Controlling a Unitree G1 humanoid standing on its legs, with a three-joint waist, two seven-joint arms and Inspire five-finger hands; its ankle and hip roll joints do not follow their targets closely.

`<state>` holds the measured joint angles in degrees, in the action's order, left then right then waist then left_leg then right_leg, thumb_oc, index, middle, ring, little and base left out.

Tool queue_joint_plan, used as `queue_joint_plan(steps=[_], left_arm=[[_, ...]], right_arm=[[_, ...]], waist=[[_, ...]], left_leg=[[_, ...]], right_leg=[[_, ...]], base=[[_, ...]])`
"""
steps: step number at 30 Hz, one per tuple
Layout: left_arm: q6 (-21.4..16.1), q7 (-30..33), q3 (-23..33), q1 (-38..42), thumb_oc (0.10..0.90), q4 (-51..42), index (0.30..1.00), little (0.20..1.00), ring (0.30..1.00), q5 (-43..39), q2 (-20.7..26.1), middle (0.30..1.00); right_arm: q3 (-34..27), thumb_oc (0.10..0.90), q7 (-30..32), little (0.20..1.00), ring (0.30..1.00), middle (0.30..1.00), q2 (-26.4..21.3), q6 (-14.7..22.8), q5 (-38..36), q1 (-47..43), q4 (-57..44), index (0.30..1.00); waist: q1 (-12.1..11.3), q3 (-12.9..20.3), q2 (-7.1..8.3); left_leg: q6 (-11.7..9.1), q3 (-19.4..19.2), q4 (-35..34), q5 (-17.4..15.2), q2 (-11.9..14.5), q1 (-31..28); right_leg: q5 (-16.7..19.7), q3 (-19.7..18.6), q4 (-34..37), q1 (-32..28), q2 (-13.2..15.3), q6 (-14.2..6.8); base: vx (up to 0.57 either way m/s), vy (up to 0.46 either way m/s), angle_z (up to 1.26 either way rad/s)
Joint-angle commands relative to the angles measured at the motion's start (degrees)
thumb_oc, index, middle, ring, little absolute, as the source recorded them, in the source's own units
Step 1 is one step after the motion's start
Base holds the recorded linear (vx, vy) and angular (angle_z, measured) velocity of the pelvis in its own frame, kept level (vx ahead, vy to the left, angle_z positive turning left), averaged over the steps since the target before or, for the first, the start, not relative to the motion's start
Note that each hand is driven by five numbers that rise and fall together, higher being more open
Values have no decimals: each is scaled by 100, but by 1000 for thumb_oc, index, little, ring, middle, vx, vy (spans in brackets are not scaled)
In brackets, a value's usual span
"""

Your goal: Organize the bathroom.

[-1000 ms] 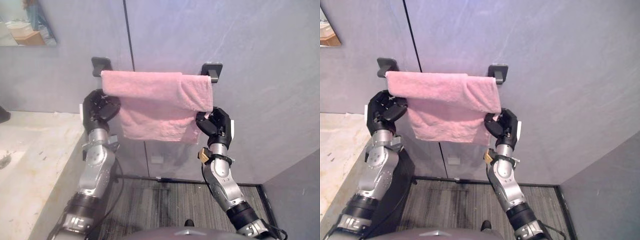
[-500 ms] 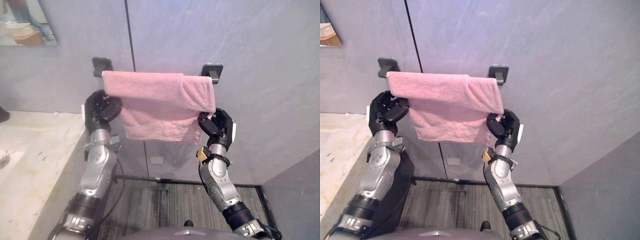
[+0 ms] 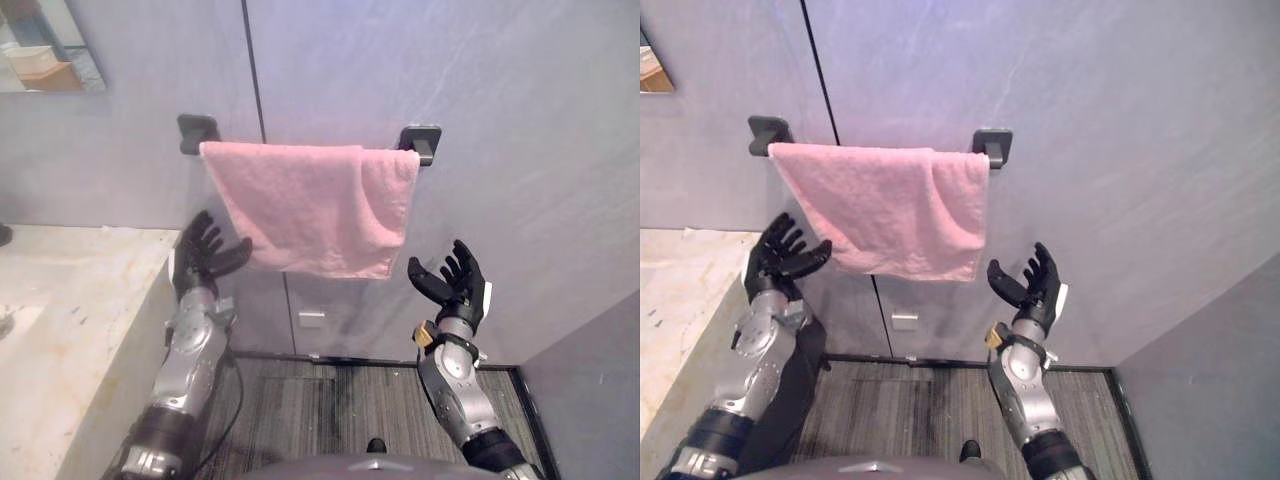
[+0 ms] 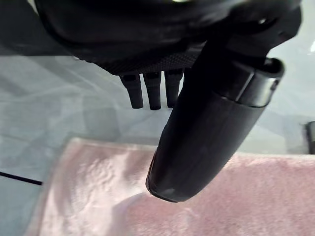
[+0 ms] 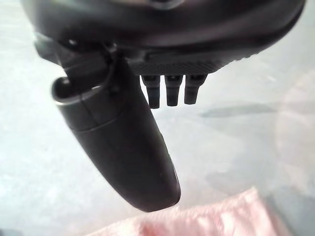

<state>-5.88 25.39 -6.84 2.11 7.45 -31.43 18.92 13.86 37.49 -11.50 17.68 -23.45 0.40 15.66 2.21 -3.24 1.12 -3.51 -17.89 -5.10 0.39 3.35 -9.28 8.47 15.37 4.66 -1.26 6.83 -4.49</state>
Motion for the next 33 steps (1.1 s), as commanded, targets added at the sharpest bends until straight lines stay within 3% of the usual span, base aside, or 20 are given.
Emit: queue_joint_plan(steps=[1,7,11,16,17,18,22,23,25,28,30,33], left_arm=[[-445,-337,176,507,800,24,900,900,900,40,278,900],[-118,-538,205,138,800,428,900,900,900,-215,247,900],[77,-332,127,-97,800,973,900,900,900,322,190,900],[-266,-725,165,-359,800,2097,900,900,900,344,38,900],[-314,-746,149,-392,800,2358,900,900,900,415,-7,900],[-449,-730,168,-402,800,2833,900,900,900,495,-80,900],[-557,-853,343,-324,800,3791,900,900,900,419,-180,900],[-546,-818,397,-224,800,4425,900,900,900,547,-227,900],[-273,-935,433,-79,800,5270,900,900,900,199,-251,900],[24,-1089,452,-37,800,6016,900,900,900,302,-301,900],[731,-1378,369,-65,800,6531,900,900,900,767,-332,900],[1287,-1759,212,-66,800,6771,900,900,900,1012,-390,900]], right_arm=[[-298,800,-303,900,900,900,-207,414,356,-469,-228,900],[-337,800,-497,900,900,900,-232,109,481,-211,166,900],[-290,800,-772,900,900,900,-322,-71,634,-40,613,900],[-157,800,-1106,900,900,900,-481,-228,918,126,1471,900],[-140,800,-1279,900,900,900,-500,-286,930,145,1711,900],[-91,800,-1796,900,900,900,-503,-626,763,158,2158,900],[-21,800,-2374,900,900,900,-458,-783,716,144,3182,900],[-17,800,-2550,900,900,900,-413,-844,672,97,3711,900],[5,800,-2703,900,900,900,-357,-906,787,49,4293,900],[16,800,-2692,900,900,900,-313,-924,913,43,4627,900],[-28,800,-2763,900,900,900,-241,-1017,980,54,4903,900],[-98,800,-2963,900,900,900,-205,-1157,1119,33,5096,900]], waist=[[86,60,-212],[102,1,-220],[102,-68,-209],[60,-98,-172],[49,-111,-166],[32,-128,-153],[-3,-86,-120],[0,-78,-114],[27,-54,-109],[61,-45,-110],[84,-50,-102],[102,-96,-153]], left_leg=[[297,63,10,-308,-331,109],[285,27,10,-292,-325,146],[281,42,10,-297,-329,162],[243,83,10,-298,-329,209],[231,94,10,-300,-328,204],[221,122,10,-306,-331,193],[225,155,10,-283,-336,260],[225,178,10,-271,-335,279],[230,233,10,-268,-339,314],[209,276,10,-237,-338,350],[187,297,10,-198,-328,422],[231,363,10,-163,-283,510]], right_leg=[[-893,459,-241,-540,-25,-391],[-876,462,-235,-509,-44,-388],[-870,479,-225,-511,-58,-381],[-850,533,-175,-524,-65,-382],[-844,550,-167,-543,-65,-390],[-847,563,-158,-578,-65,-400],[-846,579,-162,-542,-57,-393],[-858,564,-194,-528,-62,-399],[-877,544,-218,-512,-64,-402],[-881,535,-251,-498,-56,-423],[-901,536,-318,-441,-56,-437],[-1145,420,-709,-310,-105,-387]], base=[[-37,-6,-2],[-49,-3,-2],[-76,-2,0],[-55,-5,1],[-47,0,3],[-44,-1,4],[-49,12,1],[-57,25,2],[-44,36,4],[-22,23,4],[-72,5,1],[-155,-6,9]])
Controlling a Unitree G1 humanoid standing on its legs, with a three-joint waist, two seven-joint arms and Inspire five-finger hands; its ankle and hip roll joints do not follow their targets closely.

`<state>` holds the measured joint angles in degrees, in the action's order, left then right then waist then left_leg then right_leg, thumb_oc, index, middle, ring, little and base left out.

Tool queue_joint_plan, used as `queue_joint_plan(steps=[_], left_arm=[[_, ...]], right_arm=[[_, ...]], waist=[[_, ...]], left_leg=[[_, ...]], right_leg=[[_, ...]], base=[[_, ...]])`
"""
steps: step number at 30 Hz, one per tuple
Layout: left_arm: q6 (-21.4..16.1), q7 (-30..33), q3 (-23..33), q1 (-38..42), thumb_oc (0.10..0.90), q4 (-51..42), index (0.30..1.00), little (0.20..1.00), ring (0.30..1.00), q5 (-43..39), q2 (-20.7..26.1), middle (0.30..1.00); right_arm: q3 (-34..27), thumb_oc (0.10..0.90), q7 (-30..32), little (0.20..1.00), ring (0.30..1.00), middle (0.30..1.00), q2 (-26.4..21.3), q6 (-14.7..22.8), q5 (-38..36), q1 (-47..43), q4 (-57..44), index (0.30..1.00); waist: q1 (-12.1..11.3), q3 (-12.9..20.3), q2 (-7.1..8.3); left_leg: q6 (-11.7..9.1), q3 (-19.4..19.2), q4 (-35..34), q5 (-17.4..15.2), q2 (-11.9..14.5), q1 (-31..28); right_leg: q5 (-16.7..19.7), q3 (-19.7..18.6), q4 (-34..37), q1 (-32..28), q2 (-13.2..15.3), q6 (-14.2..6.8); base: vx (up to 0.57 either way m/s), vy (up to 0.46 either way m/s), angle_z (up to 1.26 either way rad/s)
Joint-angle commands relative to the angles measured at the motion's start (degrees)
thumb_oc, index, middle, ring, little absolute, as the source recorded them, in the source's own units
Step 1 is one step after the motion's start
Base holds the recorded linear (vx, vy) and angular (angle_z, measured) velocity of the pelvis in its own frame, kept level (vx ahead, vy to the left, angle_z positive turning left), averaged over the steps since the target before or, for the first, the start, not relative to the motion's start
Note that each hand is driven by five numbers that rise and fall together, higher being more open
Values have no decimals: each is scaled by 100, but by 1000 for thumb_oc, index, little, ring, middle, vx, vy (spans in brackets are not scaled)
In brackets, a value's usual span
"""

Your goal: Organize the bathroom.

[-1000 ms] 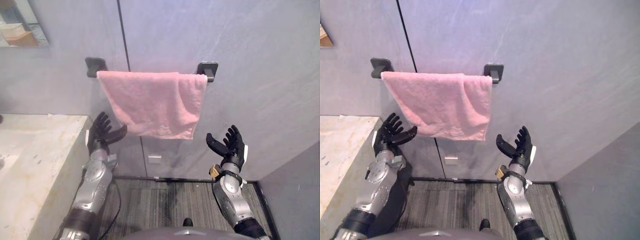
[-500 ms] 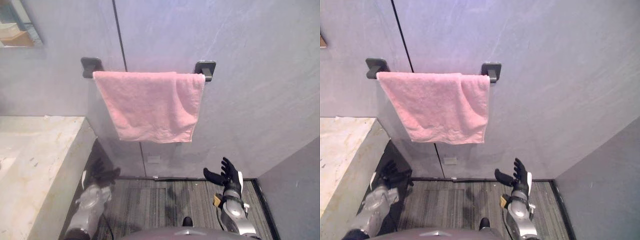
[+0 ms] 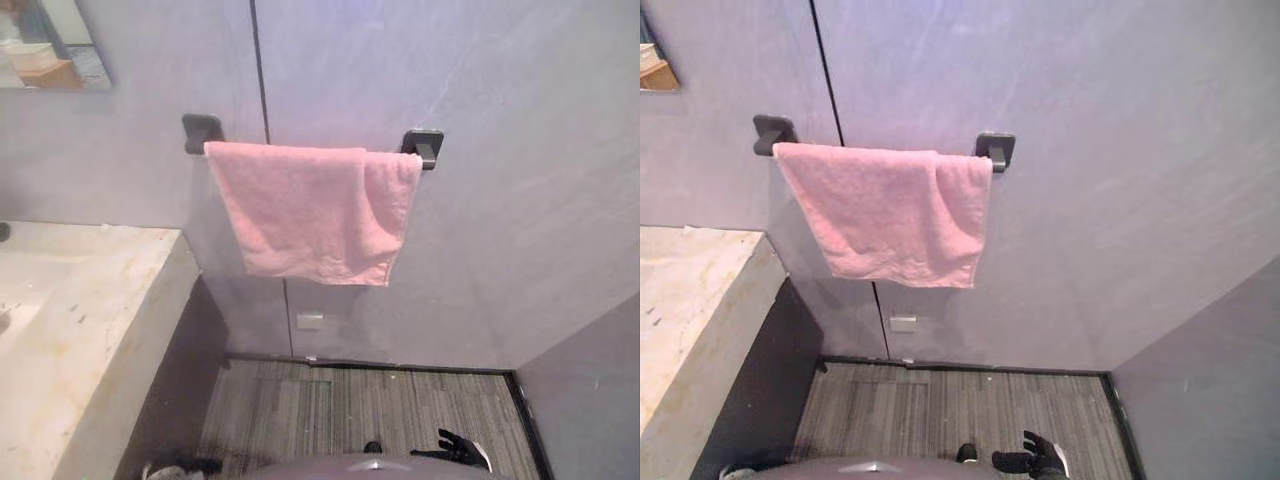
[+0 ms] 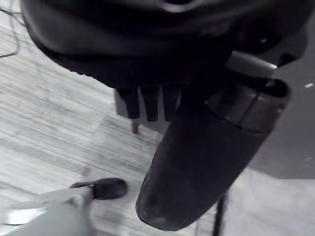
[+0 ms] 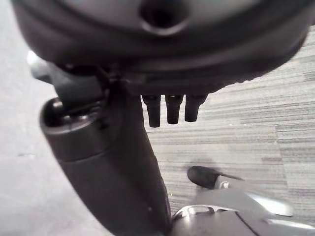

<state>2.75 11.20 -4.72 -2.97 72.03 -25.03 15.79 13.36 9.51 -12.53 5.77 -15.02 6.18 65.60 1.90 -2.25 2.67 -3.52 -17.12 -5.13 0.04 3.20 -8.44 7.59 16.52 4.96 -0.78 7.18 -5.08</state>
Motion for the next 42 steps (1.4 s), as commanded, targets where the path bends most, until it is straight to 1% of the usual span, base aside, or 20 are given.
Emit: queue_joint_plan(steps=[1,4,7,10,12,13,14,16,20,22,23,25,27,30,31,34,35,38,40,42], left_arm=[[493,-402,-41,459,800,344,900,900,900,323,-87,900],[795,-676,-150,571,800,368,900,900,900,211,-115,900],[802,-799,-278,596,800,360,900,900,900,195,-142,900],[784,-865,-374,566,800,323,900,900,900,220,-181,900],[748,-773,-403,561,800,282,900,900,900,99,-238,900],[599,-855,-440,536,800,238,900,900,900,207,-299,900],[577,-870,-450,534,800,239,900,900,900,234,-306,900],[494,-777,-575,583,800,263,900,900,900,480,-410,900],[459,-777,-621,585,800,301,900,900,900,541,-440,900],[376,-718,-563,550,800,340,900,900,900,500,-467,900],[320,-694,-506,546,800,350,900,900,900,376,-469,900],[241,-650,-427,507,800,324,900,900,900,341,-474,900],[157,-635,-294,440,800,279,900,900,900,394,-432,900],[186,-617,-232,412,800,258,900,900,900,508,-392,900],[192,-642,-190,391,800,286,900,900,900,565,-348,900],[184,-652,-152,360,800,358,900,900,900,659,-348,900],[180,-600,-154,322,800,388,900,900,900,633,-380,900],[135,-579,-132,270,800,411,900,900,900,588,-409,900],[43,-588,-203,243,800,406,900,900,900,657,-409,900],[20,-582,-358,293,800,377,900,900,900,800,-385,900]], right_arm=[[-66,800,-235,900,900,900,-94,2,280,-563,157,900],[-121,800,-392,900,900,900,0,-231,146,-660,307,900],[-164,800,-420,900,900,900,28,-239,17,-707,411,900],[-121,800,-481,900,900,900,72,-214,14,-740,467,900],[-4,800,-529,900,900,900,32,-224,8,-768,393,900],[56,800,-599,900,900,900,-61,-228,-24,-850,342,900],[60,800,-612,900,900,900,-73,-226,-38,-861,338,900],[21,800,-610,900,900,900,-136,-323,-259,-924,337,900],[-26,800,-614,900,900,900,-138,-391,-406,-908,444,900],[16,800,-569,900,900,900,-85,-437,-339,-914,496,900],[48,800,-549,900,900,900,-57,-548,-311,-935,556,900],[71,800,-536,900,900,900,-40,-630,-262,-952,605,900],[81,800,-499,900,900,900,-41,-676,-297,-998,598,900],[87,800,-465,900,900,900,-68,-689,-393,-1013,535,900],[73,800,-424,900,900,900,-95,-685,-529,-1011,490,900],[37,800,-378,900,900,900,-122,-703,-560,-1010,468,900],[28,800,-380,900,900,900,-129,-713,-548,-1029,468,900],[20,800,-406,900,900,900,-144,-772,-458,-1097,476,900],[-5,800,-370,900,900,900,-150,-805,-544,-1214,552,900],[-65,800,-286,900,900,900,-136,-797,-691,-1274,574,900]], waist=[[159,-231,-327],[297,-349,-460],[326,-397,-520],[251,-431,-465],[109,-531,-378],[-19,-711,-318],[-31,-740,-304],[-28,-935,-249],[45,-970,-269],[75,-923,-203],[109,-847,-65],[132,-775,33],[176,-652,74],[242,-588,21],[284,-540,-42],[307,-483,-121],[293,-444,-165],[282,-410,-214],[333,-435,-296],[385,-505,-301]], left_leg=[[273,323,13,-145,-260,423],[439,536,13,-120,-222,505],[443,824,13,-25,-226,592],[347,1018,13,143,-287,775],[124,1069,48,415,-293,1155],[-5,1010,150,564,-193,1547],[-16,1001,160,567,-185,1584],[-88,701,337,628,112,1774],[-79,411,668,597,257,1727],[29,417,1072,345,177,1575],[233,436,1628,-154,18,1400],[356,539,2174,-557,-119,1205],[350,654,2672,-767,-123,922],[239,733,2729,-740,-23,597],[82,827,2735,-586,148,382],[-66,1034,2639,-458,209,180],[-93,1260,2430,-541,115,33],[-27,1441,1930,-844,-60,-167],[129,1434,1296,-1342,-301,-472],[217,1426,1020,-1447,-443,-562]], right_leg=[[-1150,229,-976,-295,-156,-319],[-1316,-357,-2446,269,-307,-349],[-1340,-854,-2787,396,-600,-321],[-1535,-1087,-2161,-42,-797,-204],[-1729,-1212,-1332,-539,-932,-38],[-1723,-1306,-1024,-749,-932,48],[-1719,-1326,-986,-780,-930,59],[-1570,-1192,-718,-922,-881,177],[-1468,-984,-529,-1027,-843,244],[-1358,-815,-466,-975,-730,271],[-1158,-688,-397,-861,-534,247],[-1015,-630,-339,-772,-388,206],[-947,-563,-328,-612,-274,190],[-935,-505,-342,-504,-263,216],[-915,-422,-355,-431,-236,245],[-842,-344,-347,-344,-182,231],[-757,-337,-388,-218,-103,163],[-624,-386,-513,24,35,9],[-408,-483,-901,584,334,-257],[-139,-499,-1055,931,601,-488]], base=[[-258,-2,10],[-267,-27,7],[-263,-124,15],[-186,-146,51],[-284,-150,55],[-329,-134,33],[-369,-134,25],[-317,-110,25],[-235,-40,64],[-282,19,53],[-362,57,39],[-322,63,58],[-267,85,59],[-186,122,74],[-211,192,76],[-185,252,66],[-177,299,88],[-174,315,42],[-281,452,-22],[-312,443,-11]])
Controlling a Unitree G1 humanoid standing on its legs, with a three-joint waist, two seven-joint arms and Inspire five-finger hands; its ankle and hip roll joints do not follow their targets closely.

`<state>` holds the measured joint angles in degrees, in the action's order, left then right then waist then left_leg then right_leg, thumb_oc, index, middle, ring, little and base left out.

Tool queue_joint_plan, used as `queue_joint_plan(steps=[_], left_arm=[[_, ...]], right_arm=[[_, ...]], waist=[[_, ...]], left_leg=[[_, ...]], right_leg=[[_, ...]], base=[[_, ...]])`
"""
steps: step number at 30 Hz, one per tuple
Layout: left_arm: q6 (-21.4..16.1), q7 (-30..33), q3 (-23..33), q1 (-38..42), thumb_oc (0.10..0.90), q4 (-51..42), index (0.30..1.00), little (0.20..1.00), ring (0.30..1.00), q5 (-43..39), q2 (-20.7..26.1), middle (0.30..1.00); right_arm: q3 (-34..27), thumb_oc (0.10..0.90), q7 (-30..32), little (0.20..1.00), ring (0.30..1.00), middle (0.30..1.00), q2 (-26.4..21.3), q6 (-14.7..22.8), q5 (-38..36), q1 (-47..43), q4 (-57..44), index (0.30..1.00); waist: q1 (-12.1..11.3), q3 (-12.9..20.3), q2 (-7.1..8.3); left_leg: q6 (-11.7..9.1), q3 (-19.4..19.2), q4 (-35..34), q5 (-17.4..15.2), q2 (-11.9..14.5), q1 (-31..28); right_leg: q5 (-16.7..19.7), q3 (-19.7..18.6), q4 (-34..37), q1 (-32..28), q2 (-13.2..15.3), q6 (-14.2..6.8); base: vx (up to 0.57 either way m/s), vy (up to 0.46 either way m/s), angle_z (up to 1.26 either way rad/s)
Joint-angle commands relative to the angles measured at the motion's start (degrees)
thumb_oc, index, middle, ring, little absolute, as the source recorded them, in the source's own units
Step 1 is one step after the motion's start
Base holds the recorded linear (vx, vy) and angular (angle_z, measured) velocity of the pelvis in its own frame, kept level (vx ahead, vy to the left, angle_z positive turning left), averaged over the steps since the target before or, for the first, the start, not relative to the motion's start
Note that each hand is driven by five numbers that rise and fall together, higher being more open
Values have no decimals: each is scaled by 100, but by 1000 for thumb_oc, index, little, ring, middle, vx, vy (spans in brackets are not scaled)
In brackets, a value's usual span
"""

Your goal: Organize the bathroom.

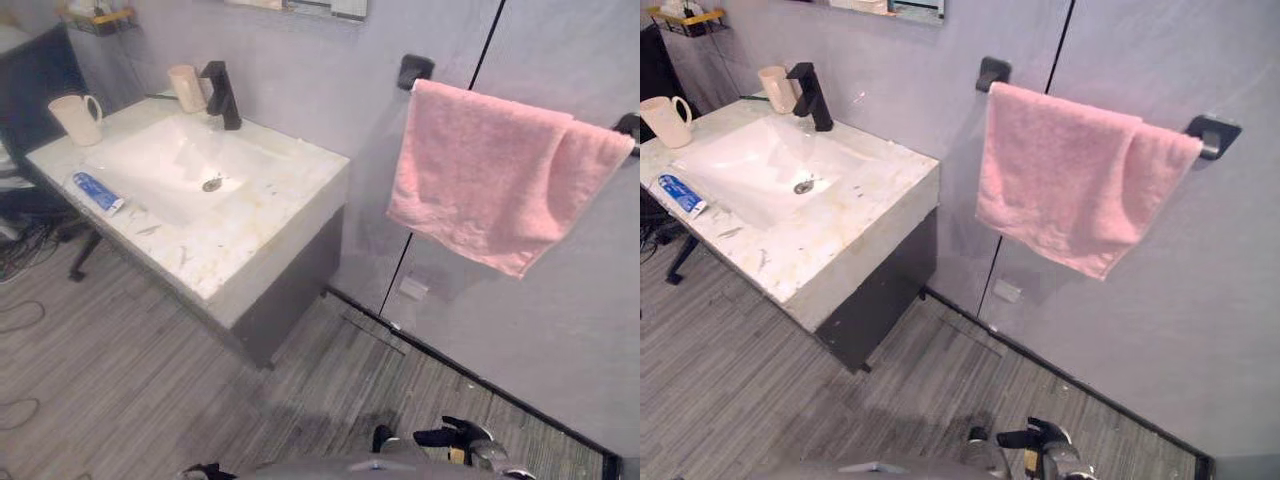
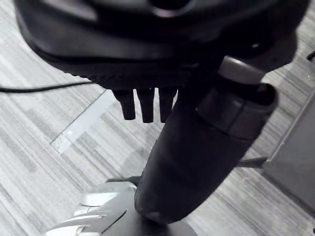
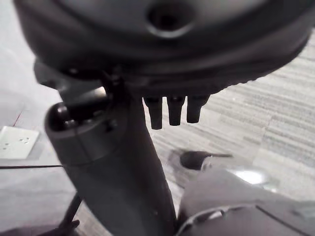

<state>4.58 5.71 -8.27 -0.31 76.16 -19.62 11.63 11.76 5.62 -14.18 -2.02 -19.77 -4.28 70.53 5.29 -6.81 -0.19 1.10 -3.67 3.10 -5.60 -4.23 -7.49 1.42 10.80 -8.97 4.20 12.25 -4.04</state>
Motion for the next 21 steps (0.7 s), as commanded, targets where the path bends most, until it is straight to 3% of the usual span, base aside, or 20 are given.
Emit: queue_joint_plan(steps=[1,2,4,6,9,11,13,14,15,17,18,21], left_arm=[[-170,-47,-79,47,800,-45,900,900,900,318,40,900],[-185,-56,-124,57,800,-49,900,900,900,344,46,900],[-192,-136,-329,137,800,-91,900,900,900,393,53,900],[-224,-131,-382,161,800,-108,900,900,900,490,58,900],[-277,-43,-492,127,800,-266,900,900,900,643,182,900],[-219,-9,-478,116,800,-342,900,900,900,658,221,900],[-72,48,-518,152,800,-409,900,900,900,720,272,900],[56,97,-565,229,800,-397,900,900,900,707,297,900],[112,124,-574,272,800,-383,900,900,900,650,307,900],[254,191,-580,372,800,-354,900,900,900,477,313,900],[333,230,-544,448,800,-303,900,900,900,433,283,900],[353,244,-567,480,800,-235,900,900,900,393,219,900]], right_arm=[[56,800,119,900,900,900,28,11,-250,-236,82,900],[32,800,125,900,900,900,27,37,-249,-238,83,900],[-54,800,175,900,900,900,20,141,-327,-213,2,900],[-100,800,173,900,900,900,1,217,-393,-180,-50,900],[-126,800,-53,900,900,900,-3,277,8,-132,-209,900],[-12,800,-36,900,900,900,16,300,119,-147,-217,900],[98,800,8,900,900,900,52,262,-114,-191,-194,900],[157,800,-14,900,900,900,75,273,-111,-217,-138,900],[175,800,-37,900,900,900,82,280,-82,-212,-125,900],[197,800,-76,900,900,900,121,279,10,-189,-100,900],[218,800,-76,900,900,900,170,294,68,-157,-42,900],[267,800,-56,900,900,900,251,313,164,-123,57,900]], waist=[[64,-77,-11],[77,-93,-10],[121,-180,18],[141,-224,11],[-10,-452,19],[-92,-486,5],[-124,-458,-43],[-134,-411,-114],[-132,-389,-136],[-106,-346,-160],[-50,-288,-161],[-27,-172,-146]], left_leg=[[-218,78,110,-890,243,-670],[-204,75,64,-892,214,-676],[-149,125,-71,-936,50,-688],[-147,118,-129,-935,27,-689],[-173,-448,-267,-790,26,-657],[-119,-640,-425,-717,52,-698],[-40,-761,-606,-548,106,-666],[23,-859,-713,-328,197,-573],[50,-867,-759,-228,229,-501],[85,-890,-810,-52,291,-343],[93,-850,-810,77,341,-209],[70,-717,-810,230,377,-42]], right_leg=[[613,45,349,506,198,-656],[680,33,366,535,248,-682],[1148,-25,620,658,513,-793],[1285,1,791,710,583,-830],[1215,1002,773,771,688,-868],[1022,1184,449,665,498,-817],[604,1241,1,589,231,-648],[135,1209,-409,526,-19,-487],[-11,1149,-562,479,-138,-444],[-297,958,-863,363,-384,-360],[-493,548,-965,189,-692,-309],[-758,-30,-660,-228,-1075,-245]], base=[[-275,406,4],[-257,407,10],[-263,402,9],[-225,261,-2],[-346,276,-33],[-279,167,-89],[-290,123,-59],[-248,75,-32],[-264,53,-21],[-184,0,-3],[-136,-14,5],[-119,-27,15]])
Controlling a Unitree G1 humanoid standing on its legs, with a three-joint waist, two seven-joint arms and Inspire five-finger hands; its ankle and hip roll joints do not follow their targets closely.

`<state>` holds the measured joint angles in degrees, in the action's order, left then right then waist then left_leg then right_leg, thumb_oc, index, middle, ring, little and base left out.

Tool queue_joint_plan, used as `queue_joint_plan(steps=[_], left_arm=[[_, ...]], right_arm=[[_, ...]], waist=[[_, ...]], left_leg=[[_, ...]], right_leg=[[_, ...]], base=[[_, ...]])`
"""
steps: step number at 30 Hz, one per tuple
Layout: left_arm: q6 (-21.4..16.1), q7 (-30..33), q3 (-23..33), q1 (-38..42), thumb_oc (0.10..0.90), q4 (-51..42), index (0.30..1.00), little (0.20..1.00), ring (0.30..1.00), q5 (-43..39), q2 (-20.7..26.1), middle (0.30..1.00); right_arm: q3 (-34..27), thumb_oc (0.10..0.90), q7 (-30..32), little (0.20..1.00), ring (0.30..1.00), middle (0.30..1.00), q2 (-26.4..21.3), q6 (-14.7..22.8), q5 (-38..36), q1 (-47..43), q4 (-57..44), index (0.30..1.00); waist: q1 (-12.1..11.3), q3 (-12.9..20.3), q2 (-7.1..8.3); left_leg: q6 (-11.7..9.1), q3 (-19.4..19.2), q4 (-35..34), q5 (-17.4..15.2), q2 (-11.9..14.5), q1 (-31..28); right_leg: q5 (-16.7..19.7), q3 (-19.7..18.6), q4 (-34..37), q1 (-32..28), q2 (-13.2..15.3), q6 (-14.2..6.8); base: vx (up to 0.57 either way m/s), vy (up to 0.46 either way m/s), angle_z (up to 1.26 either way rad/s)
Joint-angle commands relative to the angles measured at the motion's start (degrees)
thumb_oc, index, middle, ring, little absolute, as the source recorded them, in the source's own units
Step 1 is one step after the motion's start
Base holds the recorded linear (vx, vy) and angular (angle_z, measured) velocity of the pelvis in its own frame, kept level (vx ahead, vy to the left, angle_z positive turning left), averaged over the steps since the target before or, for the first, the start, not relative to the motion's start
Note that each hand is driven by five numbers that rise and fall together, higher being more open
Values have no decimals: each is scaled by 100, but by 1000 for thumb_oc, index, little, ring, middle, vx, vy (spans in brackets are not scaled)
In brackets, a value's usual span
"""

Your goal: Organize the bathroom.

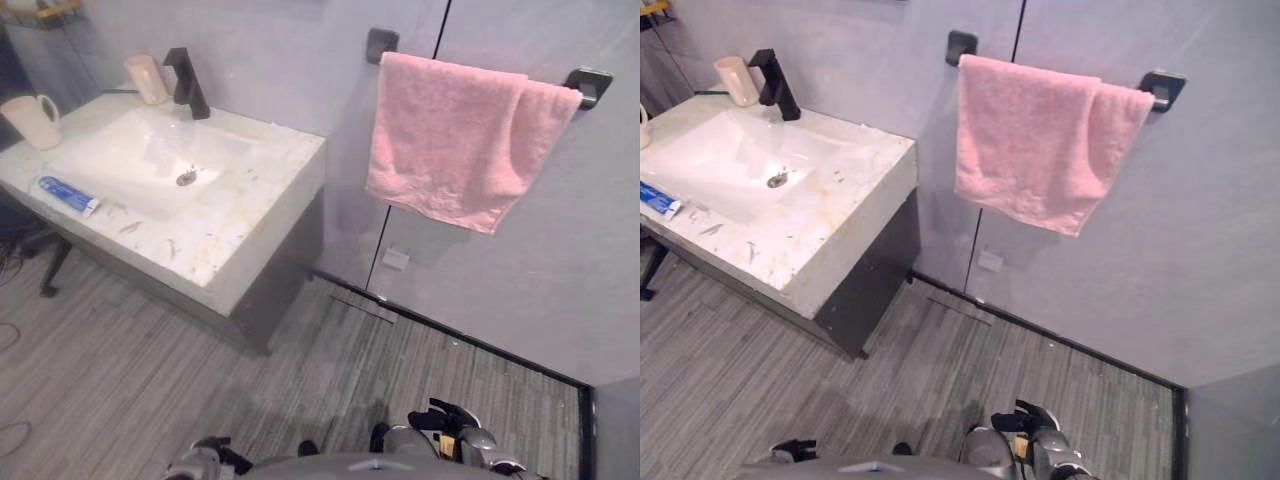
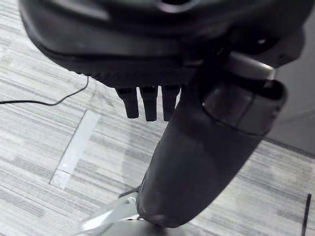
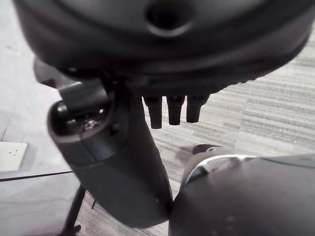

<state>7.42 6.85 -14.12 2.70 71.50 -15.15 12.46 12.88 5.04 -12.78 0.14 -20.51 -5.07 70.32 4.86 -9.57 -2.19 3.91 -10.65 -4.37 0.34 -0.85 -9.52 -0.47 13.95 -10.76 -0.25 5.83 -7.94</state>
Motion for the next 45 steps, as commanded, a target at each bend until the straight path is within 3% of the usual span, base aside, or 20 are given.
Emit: queue_joint_plan(steps=[1,3,8,11,12,15,17,18,20,25,31,32,35,40,43,44,45], left_arm=[[61,132,20,172,800,249,900,900,900,-94,122,900],[31,74,23,150,800,266,900,900,900,-24,121,900],[-126,121,90,44,800,199,900,900,900,33,104,900],[-215,183,104,92,800,156,900,900,900,140,104,900],[-338,145,71,128,800,164,900,900,900,274,103,900],[-643,290,112,126,800,150,900,900,900,170,115,900],[-686,298,166,139,800,135,900,900,900,114,132,900],[-690,266,219,189,800,101,900,900,900,157,162,900],[-713,250,239,262,800,84,900,900,900,219,164,900],[-764,234,215,307,800,99,900,900,900,259,96,900],[-698,209,102,279,800,75,900,900,900,320,41,900],[-594,220,41,318,800,72,900,900,900,304,60,900],[-466,192,-69,406,800,135,900,900,900,415,60,900],[-320,323,-243,474,800,290,900,900,900,309,31,900],[-410,357,-269,518,800,355,900,900,900,316,27,900],[-385,330,-295,555,800,360,900,900,900,356,34,900],[-348,326,-306,581,800,360,900,900,900,411,41,900]], right_arm=[[177,800,19,900,900,900,140,99,255,-29,105,900],[227,800,35,900,900,900,173,87,311,14,145,900],[391,800,-47,900,900,900,97,43,531,26,33,900],[440,800,65,900,900,900,1,-42,494,-1,-95,900],[378,800,152,900,900,900,-58,-48,254,-5,-86,900],[281,800,60,900,900,900,-148,-112,550,-22,4,900],[279,800,30,900,900,900,-179,-118,622,-4,48,900],[259,800,22,900,900,900,-218,-159,665,12,94,900],[210,800,48,900,900,900,-279,-263,560,14,142,900],[103,800,66,900,900,900,-369,-282,632,-3,219,900],[86,800,113,900,900,900,-405,-391,726,-95,219,900],[61,800,118,900,900,900,-367,-425,752,-138,204,900],[23,800,142,900,900,900,-277,-501,613,-192,149,900],[38,800,68,900,900,900,-205,-569,757,-63,78,900],[64,800,15,900,900,900,-203,-596,696,-25,97,900],[102,800,38,900,900,900,-190,-667,564,-6,134,900],[112,800,39,900,900,900,-171,-708,551,7,167,900]], waist=[[6,168,53],[-19,240,112],[-166,178,165],[-110,54,193],[-52,-16,258],[53,-30,391],[91,12,410],[136,76,420],[191,197,390],[235,364,316],[297,464,161],[309,456,135],[308,430,149],[326,352,86],[375,267,3],[539,231,-22],[606,224,-1]], left_leg=[[-222,35,-63,-312,43,244],[-250,167,-63,-255,-30,388],[-370,297,33,-68,-70,756],[-549,-409,508,12,180,1133],[-571,-821,878,-61,362,1210],[-477,-834,1404,-447,506,1028],[-484,-873,1457,-518,610,916],[-544,-966,1512,-536,811,780],[-779,-1071,1594,-474,1235,565],[-1066,-1272,1429,-99,1666,357],[-1050,-1387,627,-226,1434,25],[-982,-1338,453,-256,1280,-33],[-799,-1272,365,-241,1059,22],[-532,-1050,355,-543,635,8],[-419,-1013,269,-482,607,24],[-385,-922,154,-442,569,-48],[-361,-859,100,-433,517,-91]], right_leg=[[-633,-546,-273,82,-549,181],[-651,-920,341,-263,-692,203],[-413,-949,1003,-513,-745,252],[-364,-600,1133,-511,-686,328],[-338,-402,1109,-500,-565,373],[-263,-169,1008,-436,-325,407],[-255,-125,990,-412,-286,415],[-239,-33,1001,-402,-241,422],[-313,106,1096,-511,-229,398],[-280,379,1200,-580,-116,364],[-219,437,856,-325,256,61],[-174,427,617,-163,468,-139],[0,416,233,141,835,-313],[318,62,-1193,546,1553,-287],[490,-215,-1876,912,1392,-150],[291,-437,-1862,1041,813,-147],[254,-459,-1784,1103,621,-143]], base=[[-85,-28,4],[-114,-61,2],[-150,-31,16],[-270,53,23],[-252,76,41],[-267,139,85],[-149,114,94],[-152,136,97],[-85,209,94],[-53,268,91],[-21,370,60],[-61,488,36],[-23,375,34],[77,373,24],[26,254,27],[165,220,38],[234,252,53]])
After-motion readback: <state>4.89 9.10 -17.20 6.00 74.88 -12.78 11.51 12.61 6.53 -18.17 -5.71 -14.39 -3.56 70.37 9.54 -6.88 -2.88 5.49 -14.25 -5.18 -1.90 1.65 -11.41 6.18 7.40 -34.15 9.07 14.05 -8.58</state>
